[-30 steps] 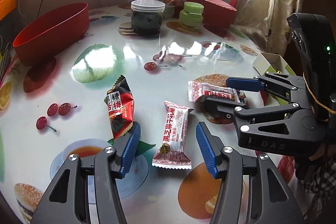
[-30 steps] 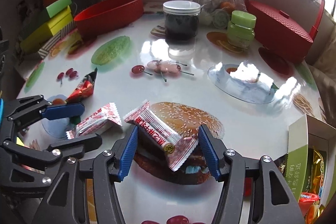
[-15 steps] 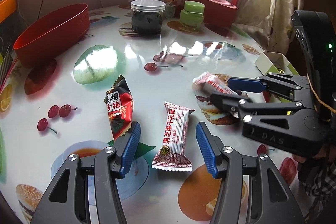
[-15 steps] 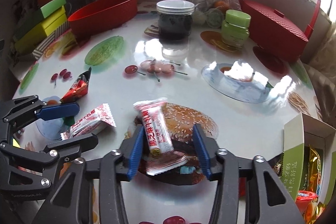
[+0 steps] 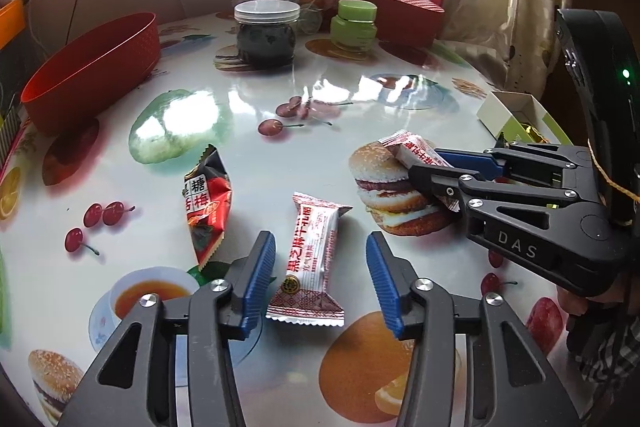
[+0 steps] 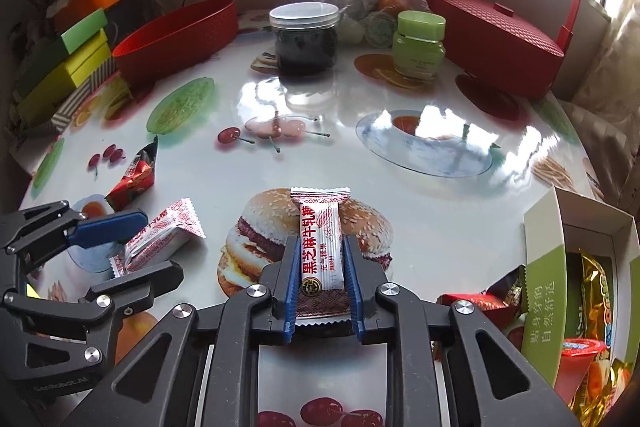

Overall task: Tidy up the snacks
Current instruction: 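Grasp a white-and-red biscuit packet with the right gripper while the left grasps another, then carry both biscuit packets over the green box with both grippers, then open the right gripper to drop its packet into the box while the left opens too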

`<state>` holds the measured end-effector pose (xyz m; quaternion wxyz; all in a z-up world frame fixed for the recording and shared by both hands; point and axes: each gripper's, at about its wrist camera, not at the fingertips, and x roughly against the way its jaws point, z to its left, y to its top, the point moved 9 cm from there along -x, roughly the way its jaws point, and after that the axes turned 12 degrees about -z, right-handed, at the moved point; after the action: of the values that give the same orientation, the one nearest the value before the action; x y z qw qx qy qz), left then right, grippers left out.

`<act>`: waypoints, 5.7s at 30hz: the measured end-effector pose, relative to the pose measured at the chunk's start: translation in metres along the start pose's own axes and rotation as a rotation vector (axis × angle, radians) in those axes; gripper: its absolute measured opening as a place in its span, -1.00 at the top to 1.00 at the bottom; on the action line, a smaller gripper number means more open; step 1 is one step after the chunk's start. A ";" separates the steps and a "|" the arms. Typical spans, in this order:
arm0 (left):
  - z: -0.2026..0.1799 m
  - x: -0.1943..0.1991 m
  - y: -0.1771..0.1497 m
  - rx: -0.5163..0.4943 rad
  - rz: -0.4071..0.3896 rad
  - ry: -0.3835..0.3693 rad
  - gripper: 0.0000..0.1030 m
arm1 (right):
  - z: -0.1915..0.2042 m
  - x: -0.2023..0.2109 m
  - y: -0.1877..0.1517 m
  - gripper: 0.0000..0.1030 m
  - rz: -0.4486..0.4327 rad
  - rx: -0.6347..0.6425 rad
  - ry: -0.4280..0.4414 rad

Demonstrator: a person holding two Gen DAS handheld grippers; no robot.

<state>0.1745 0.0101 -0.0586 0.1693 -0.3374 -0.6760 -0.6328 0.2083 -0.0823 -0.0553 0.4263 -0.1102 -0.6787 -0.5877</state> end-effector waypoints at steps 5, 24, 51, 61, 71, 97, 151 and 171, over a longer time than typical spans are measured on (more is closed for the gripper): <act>-0.004 0.001 0.000 -0.012 -0.002 -0.001 0.35 | -0.004 0.003 -0.002 0.62 0.000 -0.021 -0.020; -0.013 0.007 0.003 -0.036 -0.025 -0.017 0.59 | -0.015 0.017 -0.006 0.63 -0.025 -0.091 -0.046; -0.040 0.039 0.022 -0.069 -0.103 -0.049 0.59 | -0.023 0.073 -0.010 0.64 -0.100 -0.152 -0.076; -0.067 0.046 0.029 -0.098 -0.123 -0.086 0.59 | -0.035 0.099 -0.019 0.64 -0.125 -0.168 -0.105; -0.104 0.048 0.035 -0.133 -0.126 -0.149 0.59 | -0.061 0.131 -0.029 0.64 -0.154 -0.206 -0.163; -0.186 0.019 0.043 -0.169 -0.079 -0.288 0.59 | -0.136 0.185 -0.073 0.64 -0.161 -0.320 -0.313; -0.262 -0.027 0.018 -0.211 0.040 -0.363 0.49 | -0.194 0.190 -0.116 0.57 -0.098 -0.391 -0.438; -0.257 -0.017 0.019 -0.203 0.018 -0.370 0.09 | -0.194 0.197 -0.115 0.25 -0.108 -0.378 -0.483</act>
<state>0.1481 -0.2436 -0.0194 0.0134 -0.4693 -0.6253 -0.6233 0.0999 -0.3579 -0.0075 0.1929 -0.2877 -0.6440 -0.6821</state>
